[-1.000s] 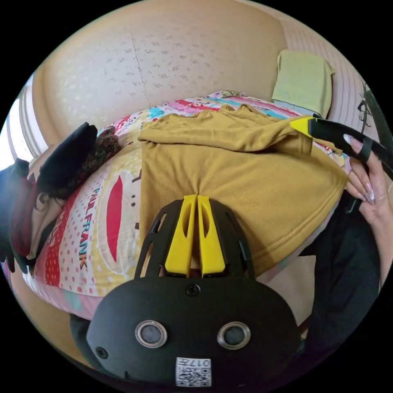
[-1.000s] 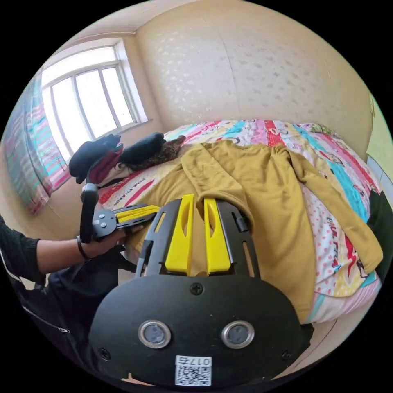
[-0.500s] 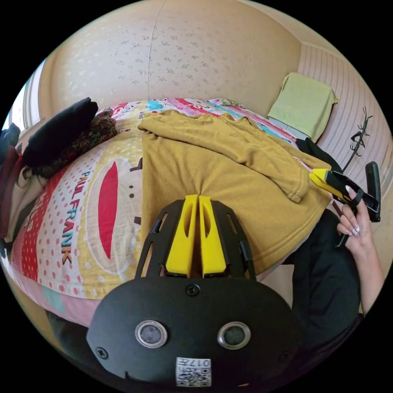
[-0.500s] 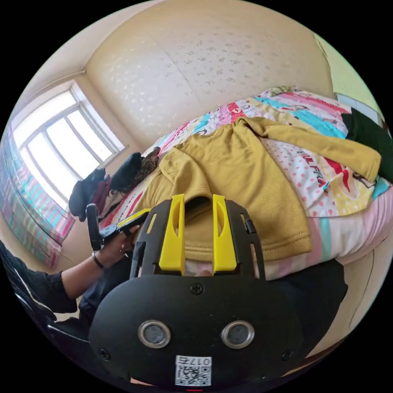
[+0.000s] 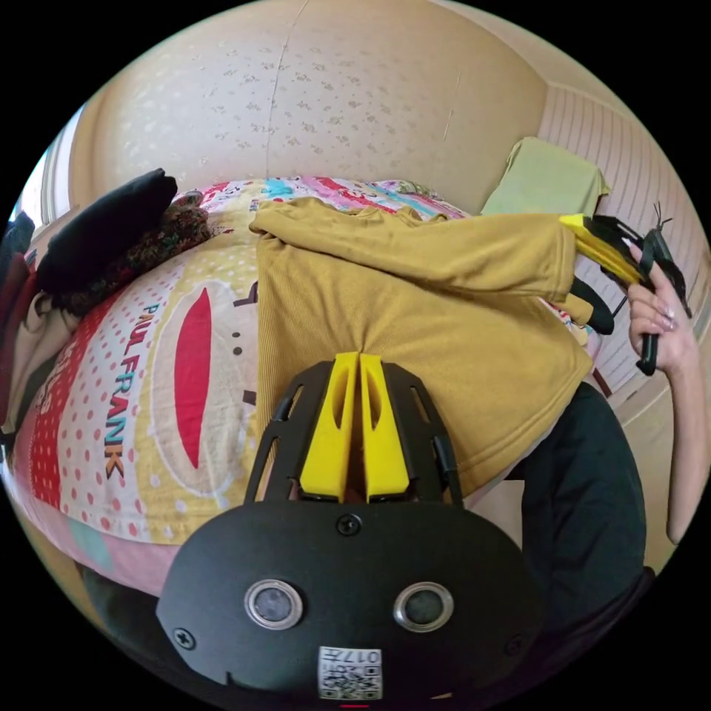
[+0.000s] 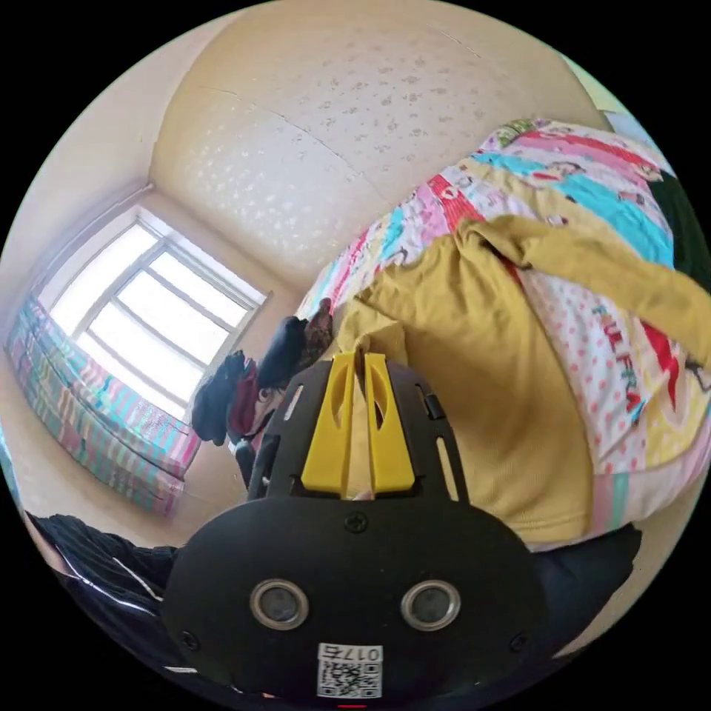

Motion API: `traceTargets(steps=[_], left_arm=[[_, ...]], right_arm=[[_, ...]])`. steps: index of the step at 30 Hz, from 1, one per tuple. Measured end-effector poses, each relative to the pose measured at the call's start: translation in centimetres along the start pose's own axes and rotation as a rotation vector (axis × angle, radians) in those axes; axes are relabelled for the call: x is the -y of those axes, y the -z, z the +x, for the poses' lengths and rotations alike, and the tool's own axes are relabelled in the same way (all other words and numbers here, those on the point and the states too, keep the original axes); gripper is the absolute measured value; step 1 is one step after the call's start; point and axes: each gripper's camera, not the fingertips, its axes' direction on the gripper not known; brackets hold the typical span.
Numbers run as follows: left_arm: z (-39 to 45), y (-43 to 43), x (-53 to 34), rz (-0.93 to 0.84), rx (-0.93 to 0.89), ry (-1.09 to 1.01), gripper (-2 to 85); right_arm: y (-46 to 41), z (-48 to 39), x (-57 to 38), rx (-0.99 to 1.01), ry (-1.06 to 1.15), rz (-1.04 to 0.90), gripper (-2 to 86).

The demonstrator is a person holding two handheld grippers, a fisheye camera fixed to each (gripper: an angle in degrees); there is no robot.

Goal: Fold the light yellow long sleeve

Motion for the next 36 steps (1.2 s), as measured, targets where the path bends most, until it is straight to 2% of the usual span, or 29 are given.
traceTargets(steps=[5,9,14,18,21,27,29,31,34,36], left_arm=[[0.8,1.5,1.6,-0.008,0.023,-0.012,-0.4],[3.0,3.0,5.7,-0.118,0.087,-0.076,-0.4],[2.7,5.8,15.0,0.037,-0.06,-0.032,-0.6],[1.7,4.9,21.7,0.082,-0.009,-0.013,-0.7],[-0.7,3.2,26.2,0.106,0.099,0.067,-0.8],[-8.9,-0.1,28.8,0.101,0.081,0.354,-0.9],[-11.2,-0.5,28.1,0.119,0.138,0.423,-0.9],[-12.0,-0.6,27.5,0.153,0.12,0.426,-0.9],[-11.3,-0.7,27.3,0.173,0.113,0.381,-0.9],[-9.9,-1.1,27.3,0.134,0.158,0.364,-0.9]], right_arm=[[-0.1,-9.0,9.4,-0.005,0.221,-0.041,3.2],[-3.3,-18.5,15.8,-0.029,0.412,-0.105,3.1],[-10.6,-31.2,21.0,-0.063,0.695,-0.178,3.1],[-18.2,-39.0,25.1,-0.031,0.767,-0.27,3.1],[-23.0,-41.6,27.7,-0.033,0.777,-0.301,3.1],[-27.4,-39.9,31.6,0.06,0.74,-0.439,3.1],[-26.5,-37.6,33.3,0.069,0.726,-0.433,3.1],[-24.9,-34.4,35.3,0.063,0.72,-0.398,3.1],[-22.0,-26.4,38.1,0.127,0.738,-0.367,3.2],[-20.9,-17.2,38.9,0.109,0.633,-0.37,3.3]])
